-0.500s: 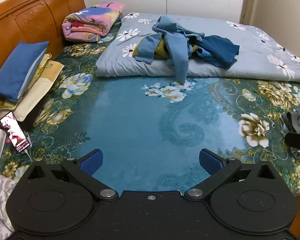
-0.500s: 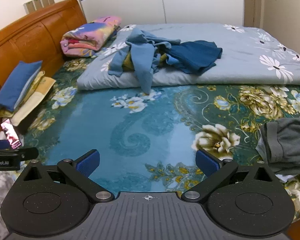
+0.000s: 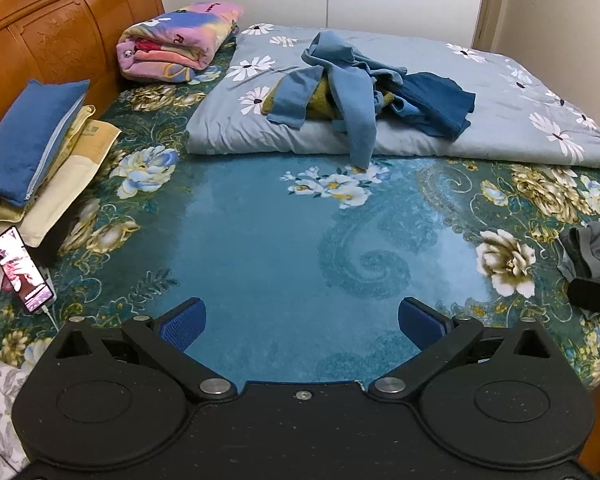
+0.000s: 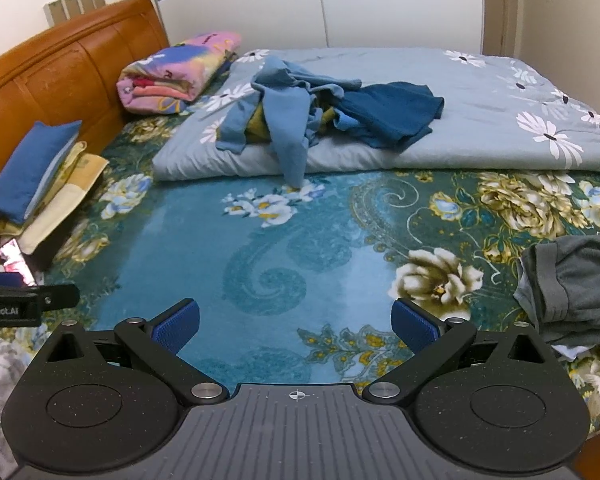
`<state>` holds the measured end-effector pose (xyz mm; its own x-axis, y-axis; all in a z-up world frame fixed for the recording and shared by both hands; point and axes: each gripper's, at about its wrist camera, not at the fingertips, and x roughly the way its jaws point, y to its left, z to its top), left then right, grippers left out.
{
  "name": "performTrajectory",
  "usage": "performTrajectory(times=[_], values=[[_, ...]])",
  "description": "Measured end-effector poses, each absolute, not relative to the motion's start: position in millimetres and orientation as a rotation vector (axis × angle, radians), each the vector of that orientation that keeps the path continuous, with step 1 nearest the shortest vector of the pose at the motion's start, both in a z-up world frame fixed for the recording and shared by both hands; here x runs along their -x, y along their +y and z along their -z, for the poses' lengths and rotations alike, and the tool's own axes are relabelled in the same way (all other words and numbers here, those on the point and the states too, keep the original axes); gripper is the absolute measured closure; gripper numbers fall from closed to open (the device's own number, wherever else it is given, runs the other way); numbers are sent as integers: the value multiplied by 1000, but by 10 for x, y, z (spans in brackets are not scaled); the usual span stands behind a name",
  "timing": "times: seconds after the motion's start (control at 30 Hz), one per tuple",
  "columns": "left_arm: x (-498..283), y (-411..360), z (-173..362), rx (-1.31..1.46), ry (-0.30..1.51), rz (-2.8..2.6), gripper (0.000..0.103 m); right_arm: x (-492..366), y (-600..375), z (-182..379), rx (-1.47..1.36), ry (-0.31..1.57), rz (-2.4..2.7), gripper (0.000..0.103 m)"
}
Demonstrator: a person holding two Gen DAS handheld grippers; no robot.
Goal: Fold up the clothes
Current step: 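Move both tools toward the pile of blue clothes on the duvet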
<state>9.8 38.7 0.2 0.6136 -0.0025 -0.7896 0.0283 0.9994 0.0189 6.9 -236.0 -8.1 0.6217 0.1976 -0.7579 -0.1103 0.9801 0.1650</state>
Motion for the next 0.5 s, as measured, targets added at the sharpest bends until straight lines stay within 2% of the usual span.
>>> performTrajectory(times=[0.3, 0.5], values=[[-219, 591, 36, -16, 892, 81, 2, -99, -2161, 137, -106, 886, -128, 0], [-452, 869, -117, -29, 788, 187, 2, -187, -1894, 29, -107, 815, -43, 0]])
